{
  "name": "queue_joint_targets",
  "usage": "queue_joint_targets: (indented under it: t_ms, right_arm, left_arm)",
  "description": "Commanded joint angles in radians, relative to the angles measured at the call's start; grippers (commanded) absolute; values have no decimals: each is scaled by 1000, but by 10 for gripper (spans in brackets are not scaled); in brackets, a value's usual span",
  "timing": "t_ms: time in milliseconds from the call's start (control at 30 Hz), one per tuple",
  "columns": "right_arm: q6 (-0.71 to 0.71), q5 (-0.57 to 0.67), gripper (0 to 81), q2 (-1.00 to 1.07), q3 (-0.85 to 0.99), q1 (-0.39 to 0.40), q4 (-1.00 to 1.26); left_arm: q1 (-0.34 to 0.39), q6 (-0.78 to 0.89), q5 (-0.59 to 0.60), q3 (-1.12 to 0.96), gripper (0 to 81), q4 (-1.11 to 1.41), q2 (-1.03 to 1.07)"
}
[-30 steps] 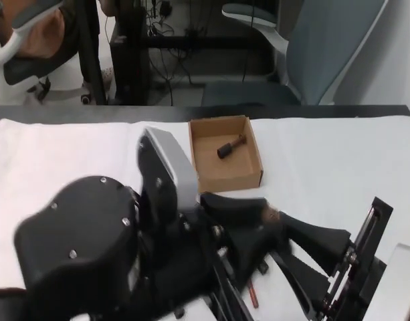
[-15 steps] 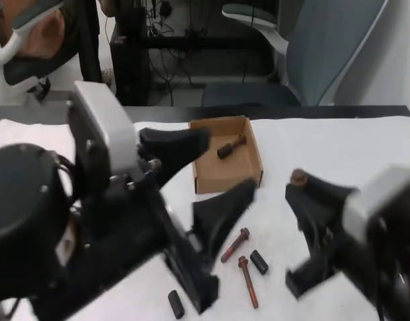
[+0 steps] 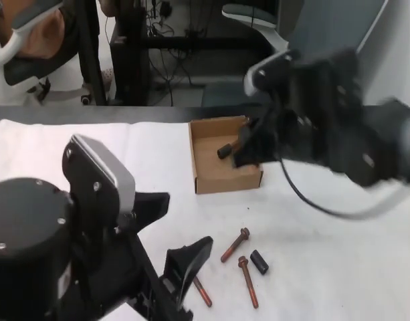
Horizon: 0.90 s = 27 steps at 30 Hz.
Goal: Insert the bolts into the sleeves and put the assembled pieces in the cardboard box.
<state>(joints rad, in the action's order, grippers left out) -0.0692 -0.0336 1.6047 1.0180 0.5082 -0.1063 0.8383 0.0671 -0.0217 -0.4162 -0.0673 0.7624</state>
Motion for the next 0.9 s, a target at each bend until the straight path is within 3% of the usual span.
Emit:
queue_joint_targets:
  t_ms: [0, 67, 133, 200, 267, 300, 400, 533, 767, 867]
  right_arm:
    - [-24, 27, 4, 123, 158, -15, -116]
    - [-37, 63, 27, 191, 240, -20, -170]
    - [-26, 124, 155, 240, 306, -23, -206]
    - [6, 139, 407, 260, 342, -23, -227]
    - [19, 144, 592, 254, 353, -23, -229]
    - [20, 144, 637, 246, 355, -23, -232]
    - [16, 141, 641, 206, 355, -25, -274]
    - [-8, 89, 641, 150, 355, -27, -376]
    - [-29, 87, 641, 70, 346, -38, -479]
    - [-29, 69, 641, 59, 346, -67, -570]
  left_arm:
    - [-15, 42, -74, 2, 692, -2, 58]
    - [-40, 68, -74, -1, 692, 0, 135]
    - [-74, 110, -69, -1, 692, 5, 216]
    - [-109, 144, -44, -15, 692, -6, 310]
    - [-130, 179, 8, -34, 692, -15, 385]
    - [-136, 210, 33, -51, 692, -42, 421]
    - [-142, 257, 42, -134, 683, -222, 505]
    - [-142, 323, -43, -224, 682, -430, 569]
    - [-138, 451, -20, -313, 682, -520, 686]
    - [-138, 489, 2, -344, 637, -530, 750]
